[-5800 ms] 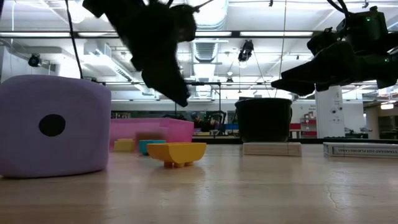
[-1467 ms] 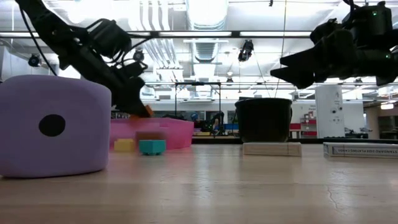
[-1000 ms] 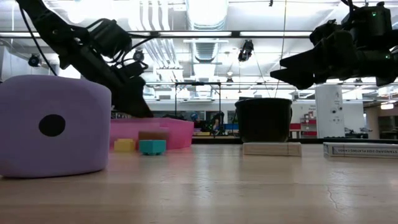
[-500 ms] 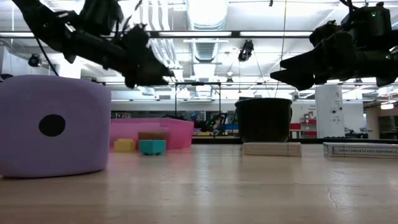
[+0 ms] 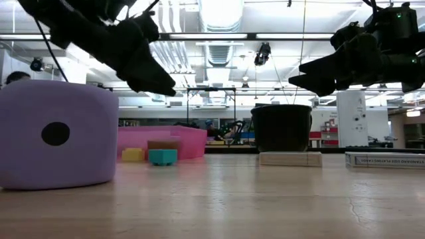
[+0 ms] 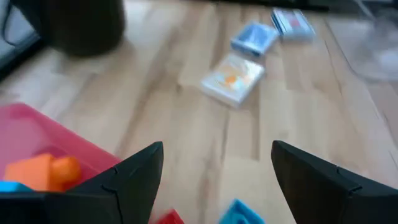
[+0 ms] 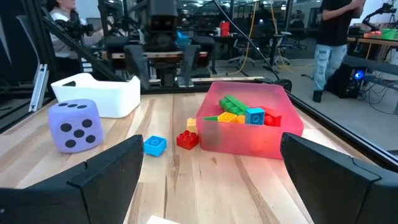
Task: Pick & Place Toys
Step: Put the blue game piece into the red bin
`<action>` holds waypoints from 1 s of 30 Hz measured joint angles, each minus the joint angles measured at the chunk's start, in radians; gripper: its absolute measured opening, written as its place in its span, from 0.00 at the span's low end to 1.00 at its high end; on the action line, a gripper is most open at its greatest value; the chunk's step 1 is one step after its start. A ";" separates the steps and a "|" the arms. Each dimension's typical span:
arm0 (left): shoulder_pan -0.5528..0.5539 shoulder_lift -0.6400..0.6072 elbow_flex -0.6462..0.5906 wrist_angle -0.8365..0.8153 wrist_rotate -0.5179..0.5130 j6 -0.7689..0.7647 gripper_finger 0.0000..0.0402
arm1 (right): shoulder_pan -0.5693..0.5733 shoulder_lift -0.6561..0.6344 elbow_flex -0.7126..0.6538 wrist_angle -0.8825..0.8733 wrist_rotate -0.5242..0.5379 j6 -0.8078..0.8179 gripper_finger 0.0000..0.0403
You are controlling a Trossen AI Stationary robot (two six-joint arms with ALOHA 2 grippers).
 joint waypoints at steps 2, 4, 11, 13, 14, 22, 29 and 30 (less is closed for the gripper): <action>-0.019 0.000 0.023 -0.062 -0.011 -0.010 0.75 | 0.000 0.000 0.000 0.000 0.000 0.000 0.94; -0.029 0.000 0.041 -0.117 -0.019 -0.028 0.75 | 0.000 0.000 0.000 0.000 0.000 0.000 0.94; -0.039 0.037 0.080 -0.162 -0.034 -0.031 0.75 | 0.000 0.000 0.000 0.000 0.000 0.003 0.94; -0.041 0.062 0.096 -0.183 -0.033 -0.026 0.75 | 0.000 0.000 0.000 0.000 0.000 0.003 0.94; -0.043 0.079 0.106 -0.201 -0.033 -0.023 0.75 | 0.000 0.000 0.000 0.000 0.000 0.003 0.94; -0.080 0.211 0.227 -0.366 -0.014 0.005 0.75 | 0.000 0.000 0.000 -0.002 0.000 0.003 0.94; -0.098 0.356 0.358 -0.486 -0.010 0.051 0.75 | 0.000 0.000 0.000 -0.003 0.000 0.003 0.94; -0.098 0.375 0.374 -0.502 -0.009 0.056 0.75 | 0.000 0.000 0.000 -0.003 0.000 0.003 0.94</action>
